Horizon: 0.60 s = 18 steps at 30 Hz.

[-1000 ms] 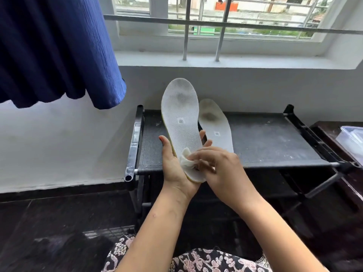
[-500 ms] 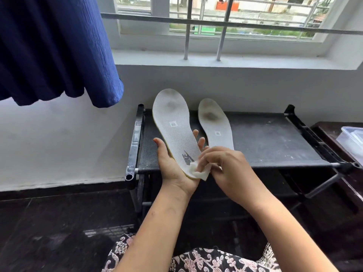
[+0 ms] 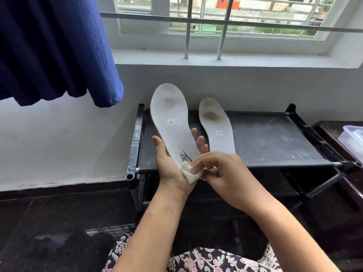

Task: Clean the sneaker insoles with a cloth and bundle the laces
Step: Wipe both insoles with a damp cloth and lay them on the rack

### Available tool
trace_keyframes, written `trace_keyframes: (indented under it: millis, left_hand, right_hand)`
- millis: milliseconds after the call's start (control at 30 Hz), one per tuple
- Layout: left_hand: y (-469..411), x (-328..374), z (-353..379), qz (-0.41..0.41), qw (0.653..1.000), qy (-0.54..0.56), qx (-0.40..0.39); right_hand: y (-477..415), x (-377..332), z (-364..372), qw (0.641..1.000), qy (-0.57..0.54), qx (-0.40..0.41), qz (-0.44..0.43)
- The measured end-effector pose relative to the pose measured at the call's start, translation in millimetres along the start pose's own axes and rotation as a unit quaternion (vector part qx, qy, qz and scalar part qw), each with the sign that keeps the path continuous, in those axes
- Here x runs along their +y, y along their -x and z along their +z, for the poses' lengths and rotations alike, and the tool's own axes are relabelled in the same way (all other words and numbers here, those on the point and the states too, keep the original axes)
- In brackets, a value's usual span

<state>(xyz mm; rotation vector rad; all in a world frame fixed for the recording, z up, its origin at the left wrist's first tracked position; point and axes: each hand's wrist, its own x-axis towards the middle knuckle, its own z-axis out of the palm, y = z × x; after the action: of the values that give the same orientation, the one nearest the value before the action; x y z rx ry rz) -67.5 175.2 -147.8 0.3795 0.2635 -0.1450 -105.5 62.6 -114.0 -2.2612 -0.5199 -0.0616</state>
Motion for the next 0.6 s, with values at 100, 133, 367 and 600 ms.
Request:
trace_keyframes:
  millis: [100,133,367,600]
  left_hand:
    - [2,-4,1,-0.011,1.0,0.002,-0.028]
    - [2,-5,1,-0.018,0.999,-0.001,-0.034]
    - [7,-10,4,-0.056,0.995,-0.058,-0.054]
    - [7,0,1,-0.03,0.999,-0.015,-0.03]
  right_hand:
    - [-2,4,-6,0.999,0.044,0.017,0.014]
    - [-4,6,-5,0.997,0.065,0.043,0.011]
    - [-13,6,11,0.99,0.07,0.12,0.014]
    - [-1,-6,9,0.999,-0.037,0.015,0.0]
